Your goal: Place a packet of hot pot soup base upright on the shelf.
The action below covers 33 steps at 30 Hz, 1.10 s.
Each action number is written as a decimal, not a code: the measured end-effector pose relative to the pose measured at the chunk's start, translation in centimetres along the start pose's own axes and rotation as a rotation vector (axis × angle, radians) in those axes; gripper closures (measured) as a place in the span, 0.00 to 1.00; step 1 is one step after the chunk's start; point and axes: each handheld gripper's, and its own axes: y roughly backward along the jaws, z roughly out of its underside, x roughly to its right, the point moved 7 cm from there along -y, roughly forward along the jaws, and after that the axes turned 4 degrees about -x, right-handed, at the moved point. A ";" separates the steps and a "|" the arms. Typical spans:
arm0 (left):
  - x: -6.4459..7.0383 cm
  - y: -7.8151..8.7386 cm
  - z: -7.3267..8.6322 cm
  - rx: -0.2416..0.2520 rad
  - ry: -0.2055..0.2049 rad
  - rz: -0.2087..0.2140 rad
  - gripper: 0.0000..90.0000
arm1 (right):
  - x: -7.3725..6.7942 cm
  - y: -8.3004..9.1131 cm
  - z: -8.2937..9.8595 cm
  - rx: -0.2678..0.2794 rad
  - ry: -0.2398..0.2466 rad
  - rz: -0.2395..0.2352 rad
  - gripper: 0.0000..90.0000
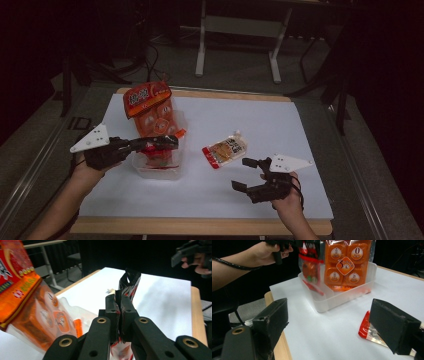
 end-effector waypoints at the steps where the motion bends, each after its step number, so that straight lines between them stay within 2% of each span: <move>1: 0.0 0.0 0.2 -0.004 0.005 0.006 0.98 | 0.0 0.0 0.0 0.001 -0.002 -0.001 0.18; 5: -0.1 -0.4 1.0 -0.019 0.006 -0.001 0.98 | 0.1 -0.1 0.1 -0.003 -0.004 -0.002 0.18; 13: -0.2 -1.2 2.7 -0.022 0.035 0.010 0.97 | 0.2 0.0 0.0 0.006 0.004 0.001 0.18; 15: -0.2 -1.5 3.1 -0.029 0.027 0.000 0.97 | 0.2 0.0 0.1 0.003 -0.001 0.003 0.18; 18: -0.2 -1.9 3.8 -0.028 0.037 0.004 0.97 | 0.1 -0.1 0.3 -0.014 -0.026 -0.005 0.21; 21: -0.1 -2.3 4.4 -0.022 0.057 0.016 0.97 | 0.1 -0.1 0.3 -0.009 -0.004 0.013 0.21; 22: -0.1 -2.4 4.5 -0.015 0.053 0.016 0.97 | 0.2 0.0 0.2 0.002 0.014 0.040 0.21; 24: -0.2 -2.4 4.6 -0.005 0.065 0.020 0.97 | 0.4 0.0 0.2 0.006 0.020 0.051 0.20; 30: 0.1 -2.2 4.7 -0.002 0.071 0.041 0.96 | 0.7 0.1 0.4 0.017 0.003 0.029 0.20; 33: 0.2 -2.0 4.9 -0.007 0.081 0.054 0.96 | 0.9 0.1 0.4 0.013 0.020 0.043 0.20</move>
